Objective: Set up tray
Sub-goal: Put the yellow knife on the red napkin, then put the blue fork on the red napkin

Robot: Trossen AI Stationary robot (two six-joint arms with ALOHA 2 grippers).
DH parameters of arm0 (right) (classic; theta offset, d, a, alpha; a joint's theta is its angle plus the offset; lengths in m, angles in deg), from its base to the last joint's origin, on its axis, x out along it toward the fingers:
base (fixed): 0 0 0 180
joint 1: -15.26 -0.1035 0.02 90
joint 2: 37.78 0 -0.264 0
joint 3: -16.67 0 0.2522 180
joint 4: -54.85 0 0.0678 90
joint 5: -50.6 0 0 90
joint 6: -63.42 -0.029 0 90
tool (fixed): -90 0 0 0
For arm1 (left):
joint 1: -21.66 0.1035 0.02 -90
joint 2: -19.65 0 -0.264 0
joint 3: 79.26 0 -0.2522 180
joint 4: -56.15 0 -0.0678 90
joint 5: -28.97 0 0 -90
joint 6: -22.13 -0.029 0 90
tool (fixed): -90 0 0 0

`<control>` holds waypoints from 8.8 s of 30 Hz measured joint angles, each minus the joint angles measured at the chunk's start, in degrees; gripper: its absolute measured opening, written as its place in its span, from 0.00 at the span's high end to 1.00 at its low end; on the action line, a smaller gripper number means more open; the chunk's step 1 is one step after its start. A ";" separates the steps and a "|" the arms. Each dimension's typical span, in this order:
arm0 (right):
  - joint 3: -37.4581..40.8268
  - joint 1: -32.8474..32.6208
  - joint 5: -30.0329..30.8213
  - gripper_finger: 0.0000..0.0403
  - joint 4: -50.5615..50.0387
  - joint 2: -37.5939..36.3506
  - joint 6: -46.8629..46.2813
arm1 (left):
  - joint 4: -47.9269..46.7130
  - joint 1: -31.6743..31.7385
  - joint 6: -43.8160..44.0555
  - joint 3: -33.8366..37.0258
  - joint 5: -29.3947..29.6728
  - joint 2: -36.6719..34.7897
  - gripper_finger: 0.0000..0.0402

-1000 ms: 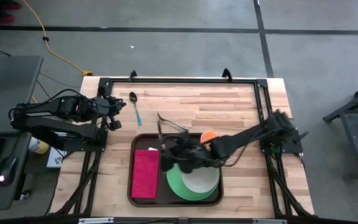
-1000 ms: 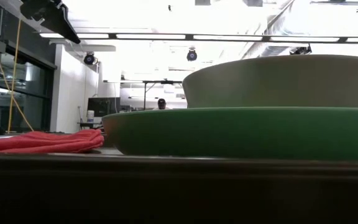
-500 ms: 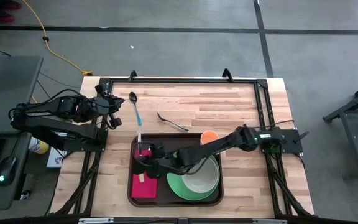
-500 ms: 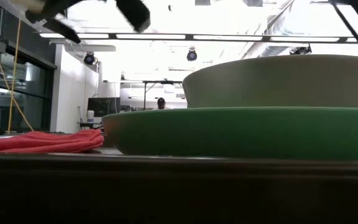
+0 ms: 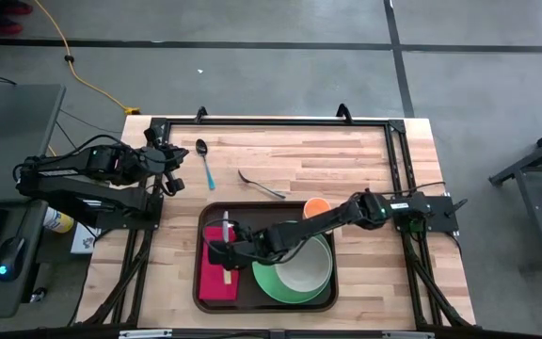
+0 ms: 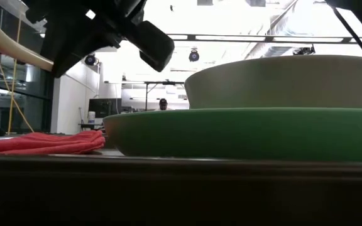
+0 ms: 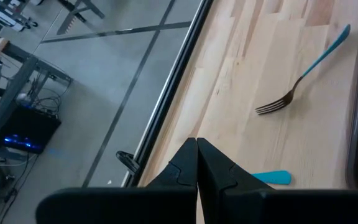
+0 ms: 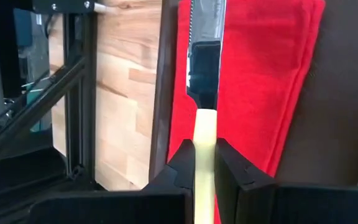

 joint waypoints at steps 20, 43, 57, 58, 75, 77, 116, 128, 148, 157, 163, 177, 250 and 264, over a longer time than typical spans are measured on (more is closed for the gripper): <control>0.02 -1.81 -7.00 0.98 3.65 3.36 -4.70 | 0.00 0.01 0.00 0.00 -0.17 0.00 0.92; 0.02 -0.42 -8.28 0.98 3.62 6.12 -5.80 | -0.58 -0.02 0.02 0.02 -1.45 0.02 0.92; 0.00 -0.20 -11.35 0.91 3.04 6.78 -6.36 | -1.11 -0.01 0.02 0.02 -1.44 0.02 0.92; 0.00 -0.20 -11.21 0.89 3.06 6.78 -6.34 | -1.12 -0.02 0.02 0.02 -1.44 0.02 0.92; 0.00 0.64 -4.44 0.79 12.87 6.75 2.79 | -1.33 -0.02 0.00 0.02 -1.44 0.02 0.92; 0.00 1.32 -3.00 0.79 15.84 6.74 5.74 | -1.33 0.01 0.00 0.02 -1.44 0.02 0.92; 0.00 29.79 -22.87 0.77 -25.23 -3.85 85.76 | 2.15 -0.01 -4.27 0.02 -20.04 0.00 0.92; -0.02 30.70 -20.92 0.56 -22.03 0.90 97.11 | 2.85 -0.02 1.12 0.02 -22.25 0.00 0.92; -0.25 30.71 -17.01 0.63 -18.91 7.07 93.95 | 2.22 -0.02 3.45 0.02 -21.81 0.02 0.92; 1.83 29.97 -15.78 0.83 -15.84 7.45 88.38 | 1.37 -0.02 3.19 0.02 -21.75 0.02 0.92; 11.32 29.13 -17.61 0.98 -8.91 6.49 81.81 | -0.08 -0.01 2.73 0.02 -21.59 0.00 0.92; 7.74 28.61 -14.01 1.00 -11.96 2.77 78.95 | -1.31 0.00 0.42 0.02 -21.62 0.00 0.92; -2.36 20.81 -5.14 1.00 -4.23 -15.82 75.69 | 12.16 0.01 -5.08 0.02 -22.81 1.05 0.92; -2.36 20.81 -3.32 1.00 -3.80 -20.72 79.98 | 19.50 -0.02 -5.02 0.07 -21.45 10.58 0.92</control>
